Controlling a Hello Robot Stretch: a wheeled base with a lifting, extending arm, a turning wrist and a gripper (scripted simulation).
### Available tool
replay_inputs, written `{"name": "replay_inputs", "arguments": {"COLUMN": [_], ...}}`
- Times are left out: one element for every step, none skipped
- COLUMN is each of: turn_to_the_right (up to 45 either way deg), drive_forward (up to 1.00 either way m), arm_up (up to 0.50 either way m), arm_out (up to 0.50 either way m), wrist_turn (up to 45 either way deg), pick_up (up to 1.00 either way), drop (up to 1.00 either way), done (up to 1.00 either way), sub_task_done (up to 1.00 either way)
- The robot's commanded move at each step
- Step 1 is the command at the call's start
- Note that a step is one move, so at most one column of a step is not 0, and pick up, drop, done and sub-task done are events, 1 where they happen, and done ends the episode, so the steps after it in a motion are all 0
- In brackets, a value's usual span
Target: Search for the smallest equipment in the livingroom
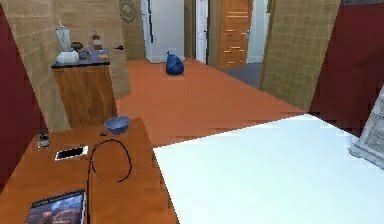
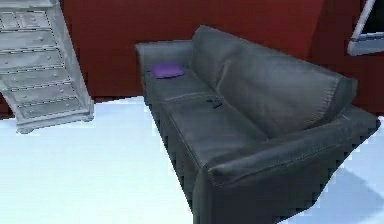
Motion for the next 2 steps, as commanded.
{"name": "replay_inputs", "arguments": {"turn_to_the_right": [45.0, 18.0], "drive_forward": [0.00, 0.00], "arm_up": [0.00, 0.00], "arm_out": [0.00, 0.00], "wrist_turn": [0.0, 0.0], "pick_up": [0.00, 0.00], "drop": [0.00, 0.00], "done": [0.00, 0.00], "sub_task_done": [0.00, 0.00]}}
